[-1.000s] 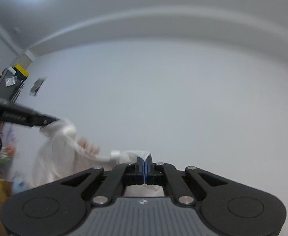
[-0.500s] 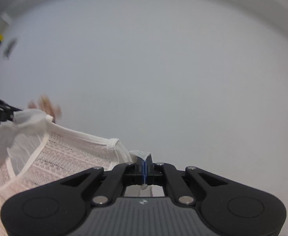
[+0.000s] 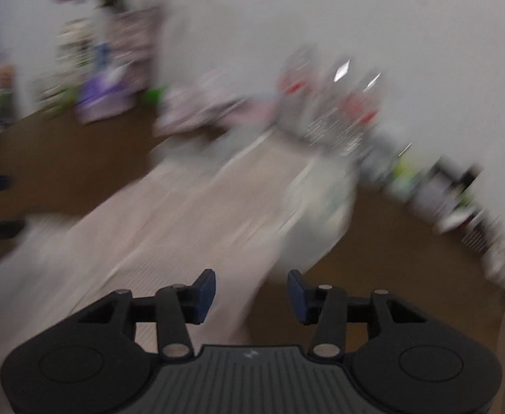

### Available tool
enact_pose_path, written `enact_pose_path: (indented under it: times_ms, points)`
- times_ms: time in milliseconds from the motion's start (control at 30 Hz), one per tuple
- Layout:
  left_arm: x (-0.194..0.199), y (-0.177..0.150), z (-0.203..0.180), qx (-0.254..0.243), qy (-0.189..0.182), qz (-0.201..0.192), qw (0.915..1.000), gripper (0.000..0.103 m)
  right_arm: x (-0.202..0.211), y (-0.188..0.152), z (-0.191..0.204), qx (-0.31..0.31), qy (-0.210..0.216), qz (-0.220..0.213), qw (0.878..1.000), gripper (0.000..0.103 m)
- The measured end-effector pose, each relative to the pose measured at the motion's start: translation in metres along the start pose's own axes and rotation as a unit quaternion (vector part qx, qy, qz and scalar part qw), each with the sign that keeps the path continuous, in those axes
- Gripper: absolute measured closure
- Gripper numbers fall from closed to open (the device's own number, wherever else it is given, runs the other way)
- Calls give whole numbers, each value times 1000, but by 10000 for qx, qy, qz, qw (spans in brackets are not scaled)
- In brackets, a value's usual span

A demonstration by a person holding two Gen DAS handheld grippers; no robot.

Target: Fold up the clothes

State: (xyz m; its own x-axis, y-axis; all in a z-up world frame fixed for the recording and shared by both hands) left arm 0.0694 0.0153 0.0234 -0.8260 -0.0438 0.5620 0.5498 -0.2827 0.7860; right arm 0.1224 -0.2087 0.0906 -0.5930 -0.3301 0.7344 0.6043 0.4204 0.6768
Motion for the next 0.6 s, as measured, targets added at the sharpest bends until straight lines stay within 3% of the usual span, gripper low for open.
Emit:
enact_pose_path:
  times_ms: [33, 100, 167, 200, 233, 267, 367, 433, 567, 600]
  points:
    - [4, -15, -11, 230, 2, 170, 9996, 34, 1, -25, 19, -2, 133, 76, 9999, 56]
    - [2, -34, -23, 216, 115, 315, 9992, 37, 6, -74, 41, -6, 73, 85, 9999, 58]
    - [3, -46, -29, 312, 64, 480, 9983, 73, 12, -101, 47, -378, -208, -66, 9990, 62]
    - [0, -47, -27, 483, -47, 525, 9974, 97, 15, -115, 49, -573, -325, -149, 9977, 80]
    - [3, -49, -25, 487, 27, 505, 9975, 99, 18, -122, 49, -837, -232, -294, 9958, 93]
    - [6, -52, -23, 490, 102, 484, 9976, 100, 22, -126, 49, -1028, -210, -345, 9939, 102]
    - [22, -67, -17, 426, 333, 427, 9976, 101, 36, -133, 60, -1059, -240, -312, 9936, 103]
    - [35, -86, 1, 511, 674, 486, 9952, 101, 51, -144, 87, -763, 74, -179, 9969, 103]
    - [65, -115, 57, 721, 1303, 846, 9852, 85, 91, -144, 113, -28, 745, -321, 9967, 90]
    - [78, -110, 66, 744, 1372, 721, 9851, 78, 101, -132, 106, -149, 803, -641, 9946, 81]
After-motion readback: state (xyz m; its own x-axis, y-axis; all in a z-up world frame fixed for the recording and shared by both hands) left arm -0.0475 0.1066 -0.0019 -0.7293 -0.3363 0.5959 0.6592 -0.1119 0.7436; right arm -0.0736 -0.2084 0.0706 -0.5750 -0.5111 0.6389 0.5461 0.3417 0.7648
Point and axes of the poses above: each gripper's, at about its wrist camera, not at the fingertips, and x roughly against the way its jaws point, z to its left, y to its top, the point moved 5 cm from there along -x, roughly the way its jaws point, and after that the axes turned 8 degrees about y, right-handed, at the moved point
